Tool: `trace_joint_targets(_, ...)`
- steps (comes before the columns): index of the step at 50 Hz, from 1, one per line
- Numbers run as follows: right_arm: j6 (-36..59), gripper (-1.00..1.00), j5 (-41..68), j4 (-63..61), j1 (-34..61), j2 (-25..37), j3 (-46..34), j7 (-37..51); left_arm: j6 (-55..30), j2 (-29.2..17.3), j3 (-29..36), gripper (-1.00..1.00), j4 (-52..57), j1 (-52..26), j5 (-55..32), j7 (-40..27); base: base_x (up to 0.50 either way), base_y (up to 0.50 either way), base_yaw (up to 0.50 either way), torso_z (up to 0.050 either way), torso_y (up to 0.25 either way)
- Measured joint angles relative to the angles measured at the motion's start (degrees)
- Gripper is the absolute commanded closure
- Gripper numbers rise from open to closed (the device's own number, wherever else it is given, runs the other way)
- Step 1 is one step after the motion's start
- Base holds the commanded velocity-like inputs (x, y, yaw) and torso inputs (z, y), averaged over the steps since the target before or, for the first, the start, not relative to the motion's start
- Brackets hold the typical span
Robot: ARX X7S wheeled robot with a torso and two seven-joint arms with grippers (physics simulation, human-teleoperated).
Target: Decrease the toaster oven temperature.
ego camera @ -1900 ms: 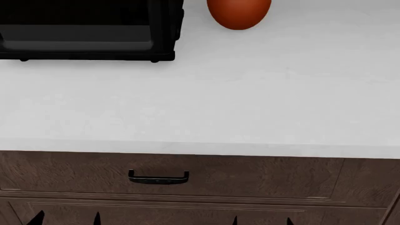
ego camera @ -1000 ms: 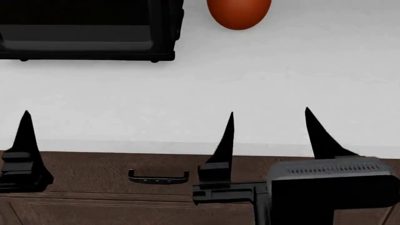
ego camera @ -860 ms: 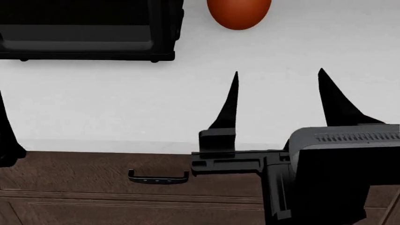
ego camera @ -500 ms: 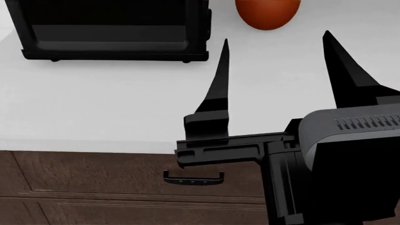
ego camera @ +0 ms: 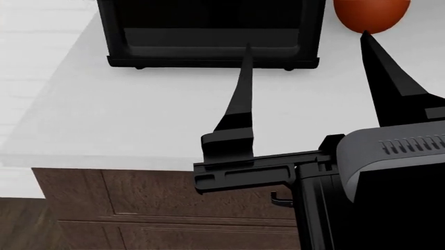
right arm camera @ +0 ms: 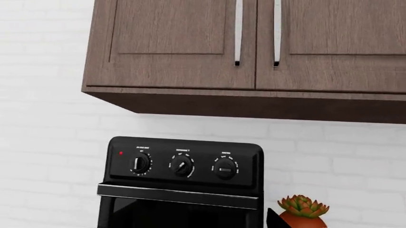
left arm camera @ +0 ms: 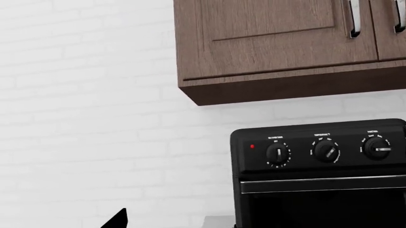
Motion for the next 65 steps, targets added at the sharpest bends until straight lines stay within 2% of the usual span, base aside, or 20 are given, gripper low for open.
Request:
trace_joint_targets(15,-1.5,-1.0,1.7,0.2,0.4,1.6,-1.0,1.7,1.4,-1.1,1.2,-1.0,0.0,0.0,-0.4,-1.0,0.0,0.48,0.0,0.0,0.0)
trace_joint_targets(36,-2.3,-1.0,6.4,0.3,2.2,3.6,-1.4,6.2,3.6,-2.6,2.5,-1.0,-0.3,0.4,-0.8,-2.0,0.0,0.01,0.0,0.0,0.0)
trace_joint_targets(46,-2.4,-1.0,10.6,-0.2,4.4,4.7,-1.7,9.4,4.6,-3.5,2.3,-1.0,-0.3,0.7,-1.5,-2.6,0.21,0.0,0.0,0.0,0.0)
trace_joint_targets(65,-3.7,-1.0,13.1,-0.1,6.4,5.6,-3.4,11.7,7.9,-5.2,2.1,-1.0,-0.4,3.6,0.2,-1.5,0.5,0.0,0.0,0.0,0.0)
